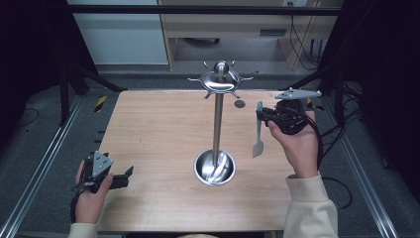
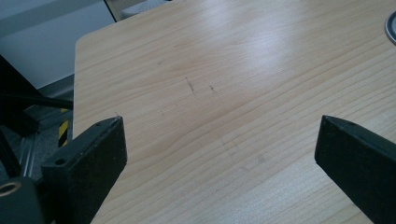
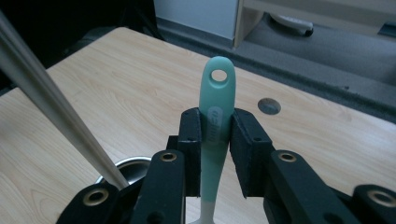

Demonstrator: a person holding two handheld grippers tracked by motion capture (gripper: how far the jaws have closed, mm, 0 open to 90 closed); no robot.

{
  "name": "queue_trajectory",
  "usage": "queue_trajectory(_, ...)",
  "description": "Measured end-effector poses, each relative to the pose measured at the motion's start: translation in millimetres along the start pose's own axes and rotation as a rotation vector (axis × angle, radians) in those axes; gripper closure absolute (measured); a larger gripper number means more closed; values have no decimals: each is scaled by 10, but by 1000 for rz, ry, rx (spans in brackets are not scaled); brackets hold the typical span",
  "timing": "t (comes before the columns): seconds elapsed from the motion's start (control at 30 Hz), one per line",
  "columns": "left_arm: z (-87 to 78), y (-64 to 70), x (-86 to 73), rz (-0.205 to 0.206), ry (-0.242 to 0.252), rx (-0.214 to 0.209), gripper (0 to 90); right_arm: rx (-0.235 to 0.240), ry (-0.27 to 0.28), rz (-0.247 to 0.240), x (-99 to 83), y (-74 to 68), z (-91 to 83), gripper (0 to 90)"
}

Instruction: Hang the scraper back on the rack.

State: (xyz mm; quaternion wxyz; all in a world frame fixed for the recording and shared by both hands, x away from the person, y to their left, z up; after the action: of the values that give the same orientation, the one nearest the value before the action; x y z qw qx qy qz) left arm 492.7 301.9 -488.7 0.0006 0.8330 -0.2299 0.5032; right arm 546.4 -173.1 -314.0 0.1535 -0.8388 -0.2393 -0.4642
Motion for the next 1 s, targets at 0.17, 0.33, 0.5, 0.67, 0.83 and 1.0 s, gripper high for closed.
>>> queue_trajectory(0.17, -5, -12, 1, -5, 4, 1, 21, 9, 55, -17, 97, -81, -171, 747)
queue_trajectory(0.33, -5, -12, 0, -4, 2, 0, 21, 24, 99, -53, 178, -174, -334, 746)
queue_trajectory(0.5, -6, -12, 1, -4, 3, 1, 21, 26, 119, -64, 207, -212, -418, 747)
queue_trajectory(0.67, -6, -11, 1, -4, 3, 0, 21, 26, 134, -69, 227, -231, -469, 746)
queue_trajectory(0.83, -6, -13, -1, -4, 2, 0, 21, 33, 148, -72, 245, -256, -520, 746)
queue_trajectory(1.0, -6, -15, -1, -6, 1, 0, 21, 44, 168, -94, 282, -329, -604, 746)
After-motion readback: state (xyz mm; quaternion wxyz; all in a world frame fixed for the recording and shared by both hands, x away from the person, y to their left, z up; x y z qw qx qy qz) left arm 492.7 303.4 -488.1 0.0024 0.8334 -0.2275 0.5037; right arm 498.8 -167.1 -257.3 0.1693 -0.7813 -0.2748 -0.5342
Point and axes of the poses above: each handheld gripper's, and its own axes: z roughly forward along the jaws, x roughly out of its top, y roughly to its right, the point moved 6 cm from there along z, roughly forward along the jaws, and after that the axes turned 2 degrees about x, right-handed, at the moved point
